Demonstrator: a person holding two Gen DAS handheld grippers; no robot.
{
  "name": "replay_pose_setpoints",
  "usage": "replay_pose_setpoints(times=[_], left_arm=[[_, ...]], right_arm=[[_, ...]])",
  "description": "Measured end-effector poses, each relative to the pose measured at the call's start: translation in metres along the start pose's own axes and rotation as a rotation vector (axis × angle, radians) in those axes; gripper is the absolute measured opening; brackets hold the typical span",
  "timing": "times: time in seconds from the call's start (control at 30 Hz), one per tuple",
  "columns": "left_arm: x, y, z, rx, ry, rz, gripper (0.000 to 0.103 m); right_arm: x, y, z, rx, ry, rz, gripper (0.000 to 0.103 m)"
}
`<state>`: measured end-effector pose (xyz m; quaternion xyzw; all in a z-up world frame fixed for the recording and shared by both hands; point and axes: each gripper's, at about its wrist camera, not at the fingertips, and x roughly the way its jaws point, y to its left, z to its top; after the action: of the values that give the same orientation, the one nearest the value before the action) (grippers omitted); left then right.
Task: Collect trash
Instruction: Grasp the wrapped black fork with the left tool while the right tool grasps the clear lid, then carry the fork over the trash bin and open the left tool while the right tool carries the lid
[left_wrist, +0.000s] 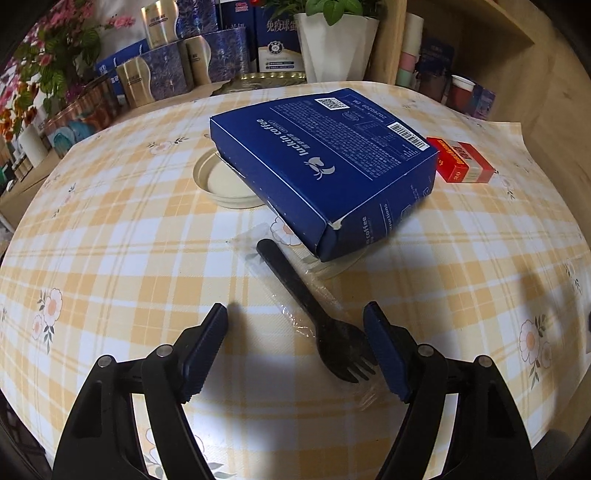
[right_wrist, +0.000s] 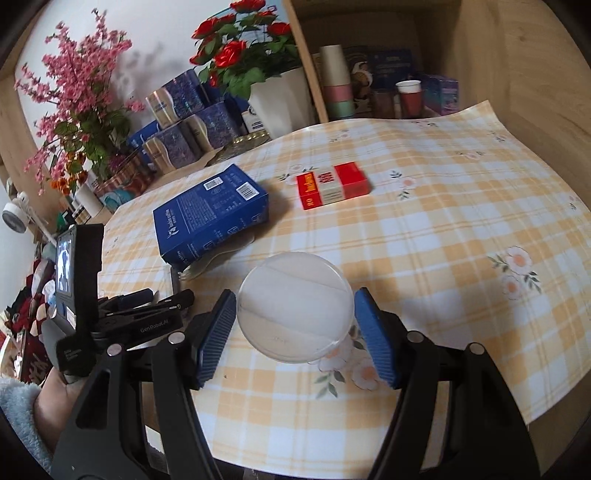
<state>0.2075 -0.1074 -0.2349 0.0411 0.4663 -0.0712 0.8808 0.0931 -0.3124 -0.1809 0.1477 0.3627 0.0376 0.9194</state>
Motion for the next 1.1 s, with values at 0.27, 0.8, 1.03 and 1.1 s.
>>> replay_pose_setpoints(times=[0.27, 0.8, 1.03, 1.1], left_arm=[[-0.008, 0.017, -0.005, 0.007, 0.003, -0.024, 0.024], [-0.055, 0.061, -0.036, -0.029, -0.02, -0.181, 0.004], [-0.084, 0.071, -0.045, -0.038, -0.048, -0.255, 0.004], [-0.093, 0.071, -0.048, -0.025, -0.054, -0.278, 0.004]], right_arm=[[-0.013, -0.001, -0.013, 0.027, 0.009, 0.001, 0.067], [-0.036, 0.034, -0.023, -0.028, 0.008, 0.035, 0.067], [-0.048, 0.05, -0.024, -0.054, -0.002, 0.048, 0.067], [-0.052, 0.053, -0.025, -0.059, -0.005, 0.053, 0.067]])
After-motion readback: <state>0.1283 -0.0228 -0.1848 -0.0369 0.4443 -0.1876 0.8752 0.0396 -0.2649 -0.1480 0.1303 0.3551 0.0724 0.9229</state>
